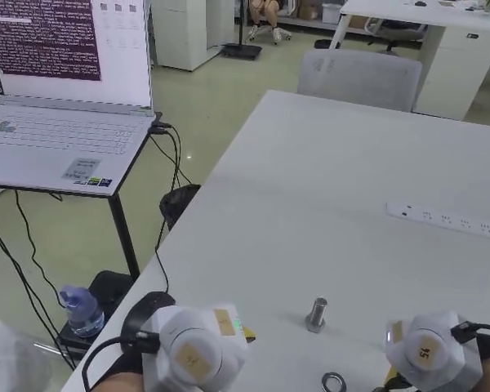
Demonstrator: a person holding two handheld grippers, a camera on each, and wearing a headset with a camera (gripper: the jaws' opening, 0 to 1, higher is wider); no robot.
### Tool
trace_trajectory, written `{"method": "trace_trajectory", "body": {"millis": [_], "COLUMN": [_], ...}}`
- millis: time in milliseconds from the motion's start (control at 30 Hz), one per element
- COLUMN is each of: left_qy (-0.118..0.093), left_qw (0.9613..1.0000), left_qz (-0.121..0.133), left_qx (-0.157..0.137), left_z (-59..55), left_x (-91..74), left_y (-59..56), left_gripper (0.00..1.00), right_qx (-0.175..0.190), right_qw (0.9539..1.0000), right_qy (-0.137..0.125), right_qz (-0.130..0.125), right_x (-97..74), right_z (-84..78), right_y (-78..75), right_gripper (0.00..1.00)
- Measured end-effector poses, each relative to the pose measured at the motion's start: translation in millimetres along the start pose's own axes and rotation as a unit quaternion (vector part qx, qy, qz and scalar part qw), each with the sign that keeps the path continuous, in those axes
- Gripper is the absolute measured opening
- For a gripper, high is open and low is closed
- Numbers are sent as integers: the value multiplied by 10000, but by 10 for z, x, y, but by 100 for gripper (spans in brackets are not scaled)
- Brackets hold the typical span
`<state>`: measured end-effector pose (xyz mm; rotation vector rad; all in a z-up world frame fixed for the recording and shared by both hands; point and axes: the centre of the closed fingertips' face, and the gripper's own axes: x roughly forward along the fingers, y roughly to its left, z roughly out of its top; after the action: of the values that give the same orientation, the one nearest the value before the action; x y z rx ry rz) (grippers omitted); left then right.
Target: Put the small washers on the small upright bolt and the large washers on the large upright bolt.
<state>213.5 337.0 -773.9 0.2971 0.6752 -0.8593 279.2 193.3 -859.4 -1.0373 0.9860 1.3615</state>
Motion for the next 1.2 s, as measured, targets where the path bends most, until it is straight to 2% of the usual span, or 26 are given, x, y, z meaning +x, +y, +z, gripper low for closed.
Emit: {"method": "trace_trajectory", "body": {"millis": [233, 567, 800, 1033, 1200], "left_qy": [-29, 39, 0, 18, 12], "left_qw": [10000, 10000, 10000, 9999, 10000], "left_qz": [52, 36, 77, 92, 72], "left_qx": [-11, -23, -25, -51, -62], "left_z": [5, -33, -24, -46, -50], "left_x": [13, 32, 27, 32, 39], "left_y": [13, 9, 18, 31, 19], "left_gripper": [74, 79, 81, 82, 82], "right_qx": [44, 136, 177, 96, 122], "right_qw": [10000, 9998, 9995, 9995, 9992], "right_qy": [-12, -120, -202, -271, -345], "right_qz": [-8, -71, -162, -164, -177], "right_x": [-179, -430, -519, -591, -596], "right_z": [68, 185, 310, 511, 596], "right_y": [-57, -180, -343, -432, -490], "right_gripper": [22, 22, 22, 22, 22]}}
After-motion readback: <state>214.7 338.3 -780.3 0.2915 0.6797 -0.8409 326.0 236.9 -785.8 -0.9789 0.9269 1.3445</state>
